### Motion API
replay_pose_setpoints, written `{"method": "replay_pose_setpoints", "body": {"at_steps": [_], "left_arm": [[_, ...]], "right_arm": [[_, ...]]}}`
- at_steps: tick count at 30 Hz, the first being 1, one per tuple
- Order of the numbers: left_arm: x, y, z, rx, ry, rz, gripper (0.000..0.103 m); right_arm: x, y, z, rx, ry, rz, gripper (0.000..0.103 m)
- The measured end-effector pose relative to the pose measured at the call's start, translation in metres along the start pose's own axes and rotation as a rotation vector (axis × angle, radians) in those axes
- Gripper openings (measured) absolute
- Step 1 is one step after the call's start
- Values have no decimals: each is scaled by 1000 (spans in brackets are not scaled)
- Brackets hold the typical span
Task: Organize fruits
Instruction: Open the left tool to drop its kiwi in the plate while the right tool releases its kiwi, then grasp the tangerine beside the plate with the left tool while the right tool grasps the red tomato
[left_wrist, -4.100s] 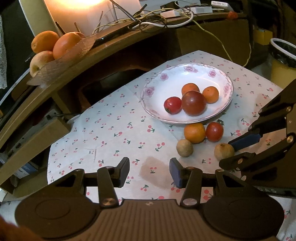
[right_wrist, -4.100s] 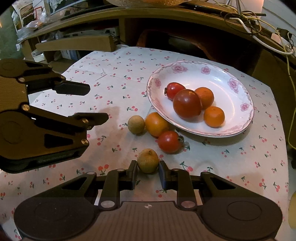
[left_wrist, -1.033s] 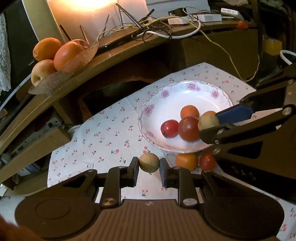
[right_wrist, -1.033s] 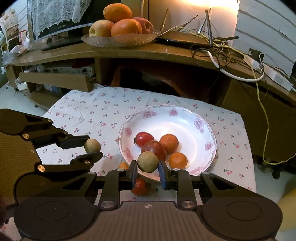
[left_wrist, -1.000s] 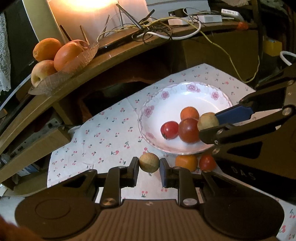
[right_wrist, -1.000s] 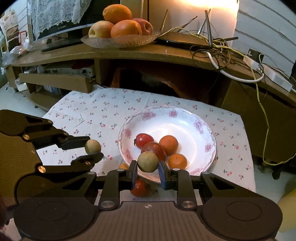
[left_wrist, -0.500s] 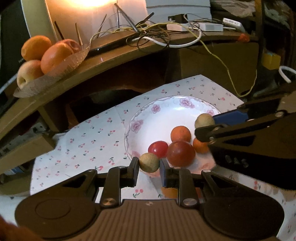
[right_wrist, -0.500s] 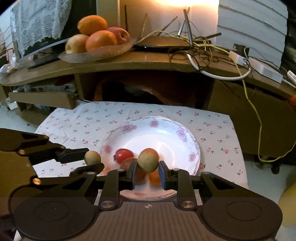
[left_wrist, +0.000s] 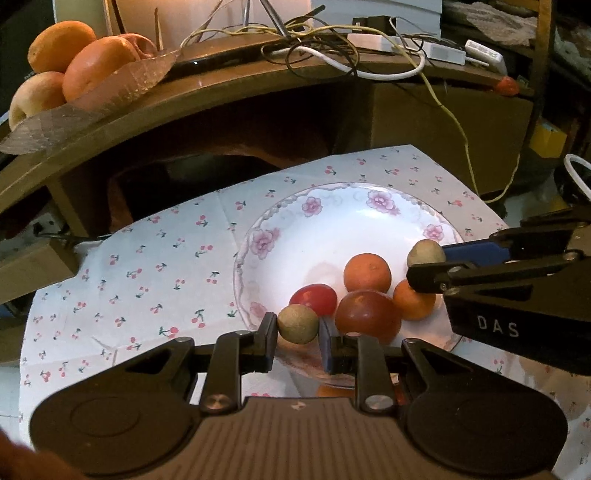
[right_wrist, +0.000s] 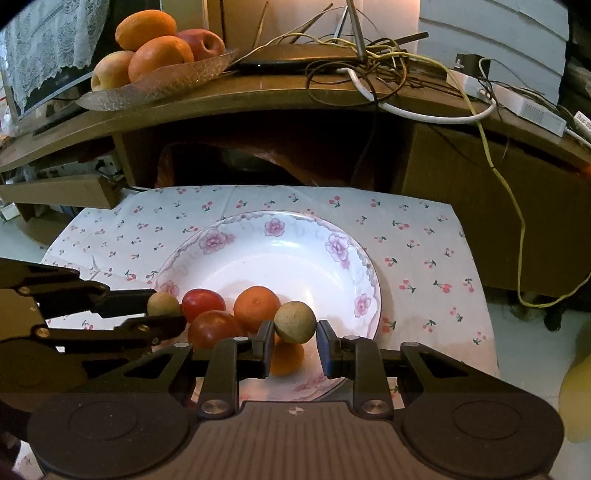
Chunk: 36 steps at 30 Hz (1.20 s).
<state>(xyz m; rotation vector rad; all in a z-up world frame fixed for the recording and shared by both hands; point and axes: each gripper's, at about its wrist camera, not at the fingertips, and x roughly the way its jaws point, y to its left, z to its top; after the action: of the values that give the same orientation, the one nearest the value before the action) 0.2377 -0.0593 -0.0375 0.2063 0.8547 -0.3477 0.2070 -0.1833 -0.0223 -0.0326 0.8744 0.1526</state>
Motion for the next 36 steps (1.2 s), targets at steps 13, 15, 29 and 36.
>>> {"method": "replay_pose_setpoints", "body": {"at_steps": [13,15,29,36], "left_arm": [[1,2,3,-23,-6,-26,35],[0,3,5,-33,-12,-23,35],[-20,8,5,-34,-47,-26,37],[-32,8,-5,-5,-46,-36,38]], "right_arm": [[1,-4,1,5,-15,19,42],[0,-7,2,12,-22,17,44],[-16,-22,4,62,-69,18,47],[-27,-21,-3,42,-67,39,47]]}}
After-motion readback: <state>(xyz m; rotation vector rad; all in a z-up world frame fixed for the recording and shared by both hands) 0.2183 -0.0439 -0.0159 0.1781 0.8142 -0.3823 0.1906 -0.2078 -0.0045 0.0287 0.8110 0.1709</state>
